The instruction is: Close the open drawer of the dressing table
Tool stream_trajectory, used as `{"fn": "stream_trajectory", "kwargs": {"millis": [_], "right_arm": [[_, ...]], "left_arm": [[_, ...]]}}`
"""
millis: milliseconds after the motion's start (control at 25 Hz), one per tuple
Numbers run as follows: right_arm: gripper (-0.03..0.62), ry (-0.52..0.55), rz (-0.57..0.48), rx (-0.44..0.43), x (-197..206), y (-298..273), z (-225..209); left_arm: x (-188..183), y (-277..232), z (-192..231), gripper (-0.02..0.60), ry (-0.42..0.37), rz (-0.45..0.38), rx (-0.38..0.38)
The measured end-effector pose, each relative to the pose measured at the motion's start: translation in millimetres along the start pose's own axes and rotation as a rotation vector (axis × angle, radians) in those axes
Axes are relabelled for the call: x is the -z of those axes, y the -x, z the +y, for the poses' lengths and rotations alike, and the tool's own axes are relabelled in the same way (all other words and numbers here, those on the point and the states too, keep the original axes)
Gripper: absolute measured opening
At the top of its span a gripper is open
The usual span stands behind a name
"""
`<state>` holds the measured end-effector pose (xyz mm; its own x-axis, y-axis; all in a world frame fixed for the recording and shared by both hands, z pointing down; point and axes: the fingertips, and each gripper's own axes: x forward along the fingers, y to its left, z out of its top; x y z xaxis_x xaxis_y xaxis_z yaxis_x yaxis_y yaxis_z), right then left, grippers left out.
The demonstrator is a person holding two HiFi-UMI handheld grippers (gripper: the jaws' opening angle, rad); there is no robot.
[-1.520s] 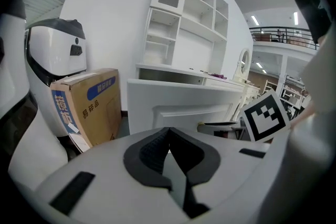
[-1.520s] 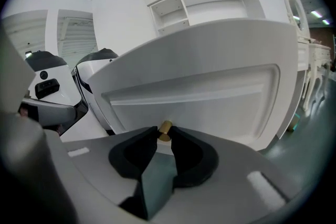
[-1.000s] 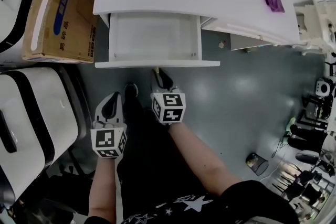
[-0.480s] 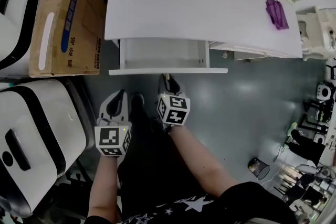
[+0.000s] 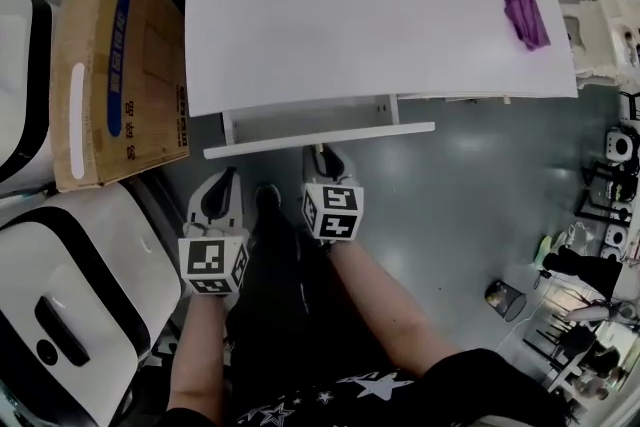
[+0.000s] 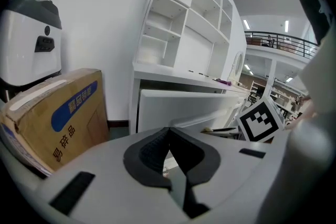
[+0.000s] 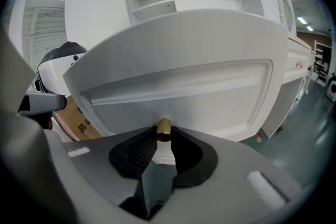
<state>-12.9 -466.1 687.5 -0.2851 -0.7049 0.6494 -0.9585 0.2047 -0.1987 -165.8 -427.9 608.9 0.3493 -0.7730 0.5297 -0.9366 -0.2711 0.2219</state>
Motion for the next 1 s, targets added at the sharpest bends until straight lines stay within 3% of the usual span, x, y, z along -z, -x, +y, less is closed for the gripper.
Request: {"fn": "stream_trajectory", "kwargs": {"millis": [440, 1000], "right_arm": [[0.082, 0.002, -0.016, 0.028, -35, -37, -6], [0.081, -0.010, -0.010, 0.042, -46, -51, -7]], "left_arm": [[-12, -24, 7, 0.009, -0.032, 0.030, 0.065], [-8, -23, 12, 0.009, -0.034, 0.038, 0.074]]}}
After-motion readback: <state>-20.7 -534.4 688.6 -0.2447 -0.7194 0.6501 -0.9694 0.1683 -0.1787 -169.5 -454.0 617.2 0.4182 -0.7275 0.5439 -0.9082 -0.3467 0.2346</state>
